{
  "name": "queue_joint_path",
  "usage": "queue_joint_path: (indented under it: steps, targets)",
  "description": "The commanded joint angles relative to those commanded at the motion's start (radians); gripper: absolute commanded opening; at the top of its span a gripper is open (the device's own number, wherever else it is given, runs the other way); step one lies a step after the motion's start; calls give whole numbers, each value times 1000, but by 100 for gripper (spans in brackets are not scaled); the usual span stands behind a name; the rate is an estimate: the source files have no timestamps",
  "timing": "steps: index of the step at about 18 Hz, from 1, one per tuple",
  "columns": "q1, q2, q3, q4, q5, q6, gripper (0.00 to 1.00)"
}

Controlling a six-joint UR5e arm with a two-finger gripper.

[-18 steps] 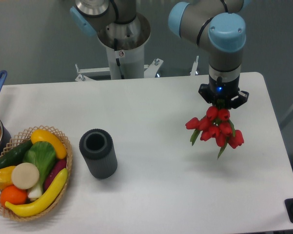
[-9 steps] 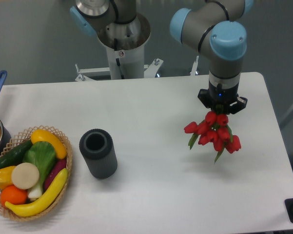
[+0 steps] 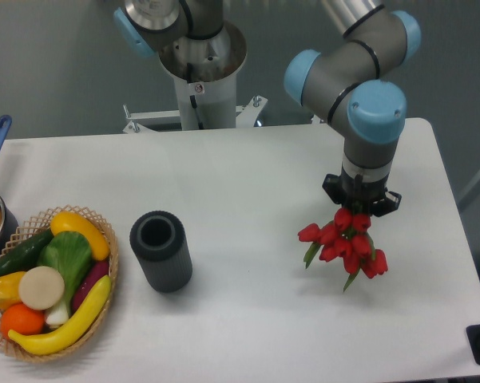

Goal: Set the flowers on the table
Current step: 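Lower the held red tulips toward the table surface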

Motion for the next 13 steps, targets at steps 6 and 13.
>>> queue_joint_path:
  steps: [6,13]
  targets:
    - [-21,-43,15,30,-17,-15,32]
    - [-32,-54,14,48,-66,-14,45]
